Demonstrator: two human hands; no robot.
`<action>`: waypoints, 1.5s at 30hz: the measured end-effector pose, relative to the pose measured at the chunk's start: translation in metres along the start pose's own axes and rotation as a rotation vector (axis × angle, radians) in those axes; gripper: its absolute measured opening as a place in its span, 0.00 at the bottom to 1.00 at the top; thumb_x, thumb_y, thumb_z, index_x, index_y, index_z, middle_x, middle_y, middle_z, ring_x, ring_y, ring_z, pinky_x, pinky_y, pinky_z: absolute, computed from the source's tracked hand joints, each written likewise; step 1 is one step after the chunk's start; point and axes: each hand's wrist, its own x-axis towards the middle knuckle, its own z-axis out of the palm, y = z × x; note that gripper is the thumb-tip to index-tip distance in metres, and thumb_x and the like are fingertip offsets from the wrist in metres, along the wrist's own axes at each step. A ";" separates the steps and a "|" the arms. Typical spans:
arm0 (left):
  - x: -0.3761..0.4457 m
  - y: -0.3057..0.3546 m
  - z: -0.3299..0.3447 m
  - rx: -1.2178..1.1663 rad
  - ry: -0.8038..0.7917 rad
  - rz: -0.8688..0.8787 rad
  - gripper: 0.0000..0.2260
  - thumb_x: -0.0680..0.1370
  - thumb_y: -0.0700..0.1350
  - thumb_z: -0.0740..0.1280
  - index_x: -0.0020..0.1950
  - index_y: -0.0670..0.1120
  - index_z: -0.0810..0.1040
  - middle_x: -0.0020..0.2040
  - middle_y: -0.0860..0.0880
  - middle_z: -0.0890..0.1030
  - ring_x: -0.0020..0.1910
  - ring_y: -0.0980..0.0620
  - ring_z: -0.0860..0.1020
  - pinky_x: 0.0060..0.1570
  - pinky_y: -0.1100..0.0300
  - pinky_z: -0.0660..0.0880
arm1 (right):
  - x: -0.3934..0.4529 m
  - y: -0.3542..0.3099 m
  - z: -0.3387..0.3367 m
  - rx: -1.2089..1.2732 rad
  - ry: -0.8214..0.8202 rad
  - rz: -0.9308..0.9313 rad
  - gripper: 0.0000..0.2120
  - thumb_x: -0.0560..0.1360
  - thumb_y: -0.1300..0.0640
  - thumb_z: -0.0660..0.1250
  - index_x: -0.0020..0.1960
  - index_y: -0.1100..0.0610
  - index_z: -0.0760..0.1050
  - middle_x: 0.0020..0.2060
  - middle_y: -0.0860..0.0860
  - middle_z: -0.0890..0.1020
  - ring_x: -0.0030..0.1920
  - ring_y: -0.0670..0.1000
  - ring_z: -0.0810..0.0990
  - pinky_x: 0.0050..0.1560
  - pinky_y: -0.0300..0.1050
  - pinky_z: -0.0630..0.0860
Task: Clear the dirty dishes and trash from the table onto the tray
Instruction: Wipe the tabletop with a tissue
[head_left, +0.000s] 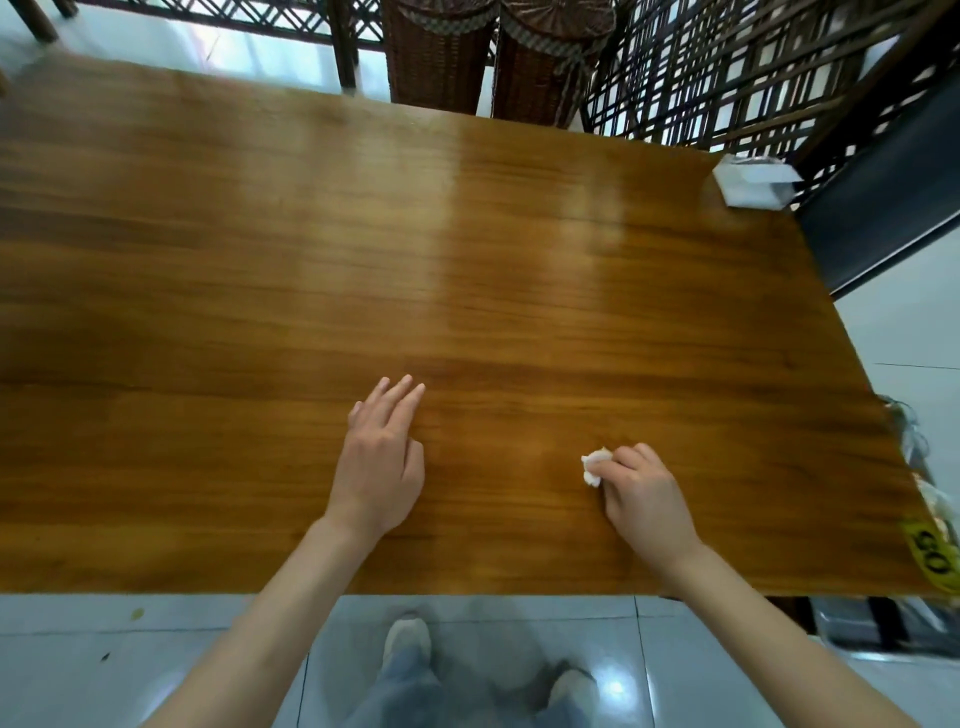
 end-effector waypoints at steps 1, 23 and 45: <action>0.001 0.006 0.004 -0.003 -0.001 0.007 0.23 0.77 0.36 0.59 0.72 0.44 0.66 0.72 0.47 0.66 0.74 0.50 0.57 0.72 0.54 0.48 | 0.001 0.003 -0.003 0.004 0.005 0.029 0.11 0.64 0.71 0.74 0.43 0.59 0.83 0.34 0.52 0.81 0.35 0.52 0.75 0.32 0.41 0.75; -0.003 0.075 0.068 0.050 0.008 -0.020 0.23 0.77 0.36 0.58 0.73 0.46 0.65 0.73 0.47 0.65 0.75 0.51 0.55 0.72 0.55 0.47 | -0.014 0.062 -0.020 0.105 0.029 0.068 0.07 0.71 0.64 0.70 0.49 0.59 0.83 0.43 0.51 0.83 0.45 0.48 0.76 0.41 0.33 0.70; 0.000 0.111 0.095 0.064 -0.007 -0.006 0.23 0.77 0.36 0.59 0.72 0.45 0.65 0.73 0.47 0.65 0.75 0.50 0.56 0.71 0.57 0.45 | -0.004 0.084 -0.027 0.105 -0.224 -0.136 0.09 0.72 0.65 0.69 0.50 0.58 0.82 0.44 0.53 0.81 0.45 0.49 0.77 0.40 0.35 0.71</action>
